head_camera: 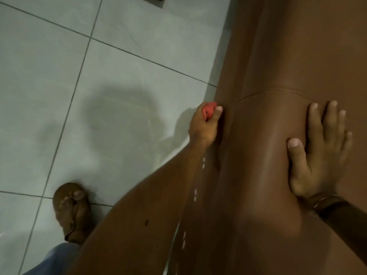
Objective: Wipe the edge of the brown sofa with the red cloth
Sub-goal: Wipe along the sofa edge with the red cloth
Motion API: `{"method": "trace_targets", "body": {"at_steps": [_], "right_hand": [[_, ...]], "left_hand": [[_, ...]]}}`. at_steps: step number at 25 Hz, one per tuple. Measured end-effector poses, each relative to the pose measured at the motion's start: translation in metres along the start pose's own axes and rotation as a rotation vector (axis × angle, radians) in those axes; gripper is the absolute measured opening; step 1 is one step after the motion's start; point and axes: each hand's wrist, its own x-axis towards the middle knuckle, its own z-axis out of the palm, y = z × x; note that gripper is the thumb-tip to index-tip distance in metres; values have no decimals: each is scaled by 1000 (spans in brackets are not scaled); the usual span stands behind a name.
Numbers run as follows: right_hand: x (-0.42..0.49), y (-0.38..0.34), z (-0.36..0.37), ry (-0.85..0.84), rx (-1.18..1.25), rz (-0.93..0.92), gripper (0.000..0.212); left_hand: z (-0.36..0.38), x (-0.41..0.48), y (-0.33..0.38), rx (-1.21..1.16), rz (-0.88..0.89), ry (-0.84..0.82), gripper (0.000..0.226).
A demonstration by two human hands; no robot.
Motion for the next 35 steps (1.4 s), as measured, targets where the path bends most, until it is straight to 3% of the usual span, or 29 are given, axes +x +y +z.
{"method": "trace_targets", "body": {"at_steps": [5,10,15,19,24,27,31,35], "right_hand": [[1,-6,-5,-33,-18,9,81],[15,-28,-10,-133,78,165,80],[14,-38,3,-47,-90,75,82],[13,-34,12,33,-93,37,79],[11,-36,12,70,-94,25,80],[11,-33,16,93,-95,14,79],[12,-26,21,143,-103,3,80],[14,-29,23,146,-120,13,80]], "left_hand": [[17,3,-4,63,18,-157,86],[15,12,-2,307,76,-149,85],[28,9,-12,83,172,-115,72],[22,-15,-26,66,209,-110,64],[-2,-88,-94,33,55,-107,60],[11,-61,-66,-5,-19,-32,57],[33,0,15,39,105,-68,68],[18,-36,-21,-30,88,-125,65]]}}
